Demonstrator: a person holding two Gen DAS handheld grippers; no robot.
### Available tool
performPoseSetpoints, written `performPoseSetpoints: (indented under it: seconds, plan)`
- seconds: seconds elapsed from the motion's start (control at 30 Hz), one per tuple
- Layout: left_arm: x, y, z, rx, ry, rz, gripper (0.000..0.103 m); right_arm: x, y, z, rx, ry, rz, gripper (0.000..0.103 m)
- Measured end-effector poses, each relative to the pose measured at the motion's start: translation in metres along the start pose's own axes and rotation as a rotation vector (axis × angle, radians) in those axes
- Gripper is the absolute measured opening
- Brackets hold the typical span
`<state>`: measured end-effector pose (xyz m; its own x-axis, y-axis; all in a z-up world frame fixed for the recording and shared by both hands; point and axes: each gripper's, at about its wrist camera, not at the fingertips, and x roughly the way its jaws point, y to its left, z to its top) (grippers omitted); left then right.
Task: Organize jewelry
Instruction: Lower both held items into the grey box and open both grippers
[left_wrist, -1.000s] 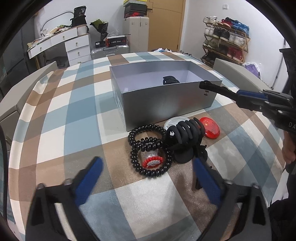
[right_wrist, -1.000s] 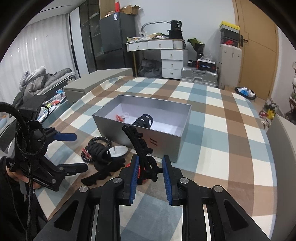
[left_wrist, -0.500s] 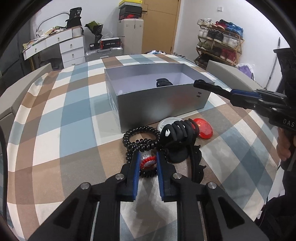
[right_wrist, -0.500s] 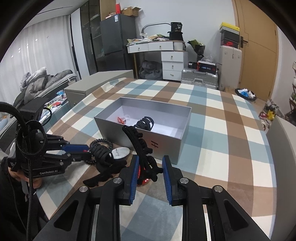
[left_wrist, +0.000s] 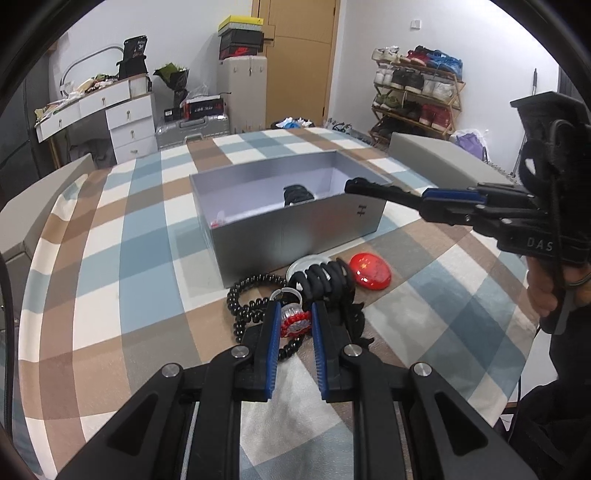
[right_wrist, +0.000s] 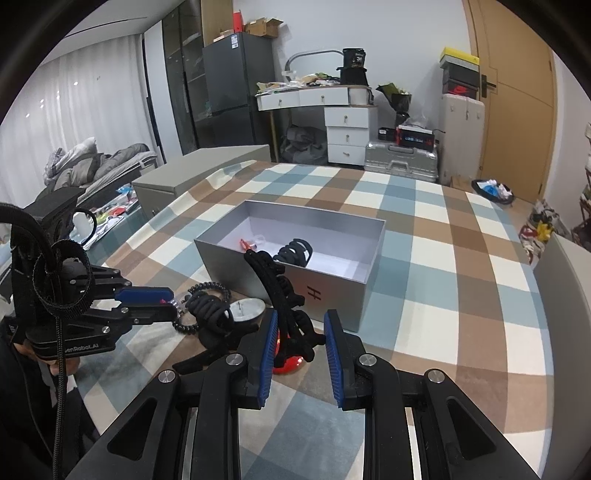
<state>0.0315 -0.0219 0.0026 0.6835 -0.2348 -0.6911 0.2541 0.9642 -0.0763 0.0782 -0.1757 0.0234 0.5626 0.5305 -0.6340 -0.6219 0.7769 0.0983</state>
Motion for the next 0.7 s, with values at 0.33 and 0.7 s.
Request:
performPoseSetpoints:
  seconds: [0.33, 0.7]
  plan:
    - [-0.014, 0.005, 0.01, -0.033, -0.1, 0.013, 0.012, -0.002, -0.002, 0.003, 0.048, -0.041, 0.029, 0.024]
    - [-0.012, 0.026, 0.031, -0.118, -0.191, 0.047, 0.012, 0.001, -0.02, 0.017, 0.184, -0.091, 0.044, 0.024]
